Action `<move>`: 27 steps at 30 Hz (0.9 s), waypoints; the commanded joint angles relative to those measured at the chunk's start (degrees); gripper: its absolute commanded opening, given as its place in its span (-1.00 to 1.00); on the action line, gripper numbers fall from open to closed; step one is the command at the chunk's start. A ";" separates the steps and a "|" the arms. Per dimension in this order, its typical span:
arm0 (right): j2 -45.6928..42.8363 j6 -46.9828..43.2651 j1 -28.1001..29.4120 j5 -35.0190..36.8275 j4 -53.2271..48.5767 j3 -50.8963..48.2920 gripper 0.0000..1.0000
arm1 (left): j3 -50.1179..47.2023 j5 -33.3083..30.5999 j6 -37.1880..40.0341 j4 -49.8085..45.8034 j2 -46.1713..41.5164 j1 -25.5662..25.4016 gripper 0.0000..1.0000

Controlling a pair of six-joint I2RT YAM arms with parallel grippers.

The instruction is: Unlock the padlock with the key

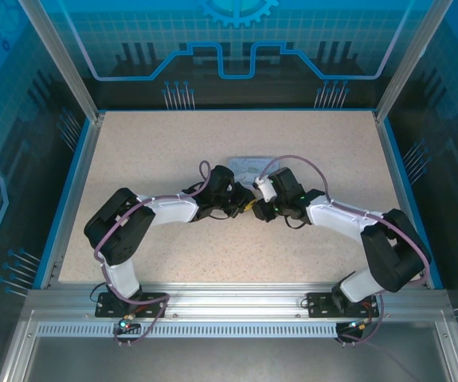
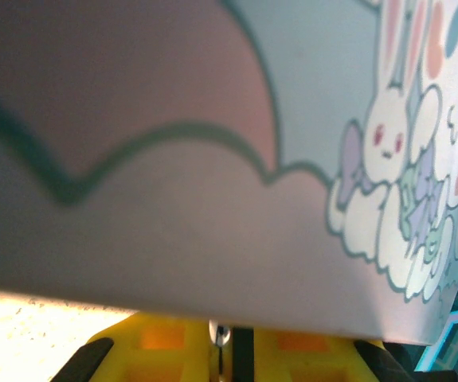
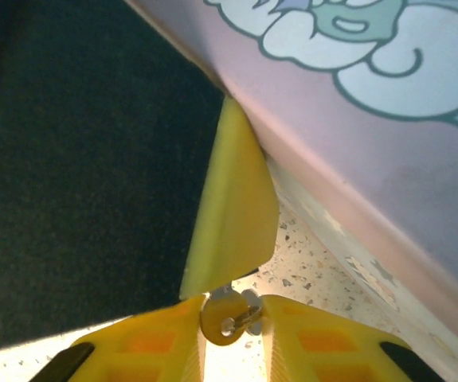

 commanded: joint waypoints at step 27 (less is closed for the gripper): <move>5.26 23.51 -13.67 -42.99 13.14 0.50 -0.76 | 0.34 1.43 2.25 -1.66 -0.19 0.57 -1.00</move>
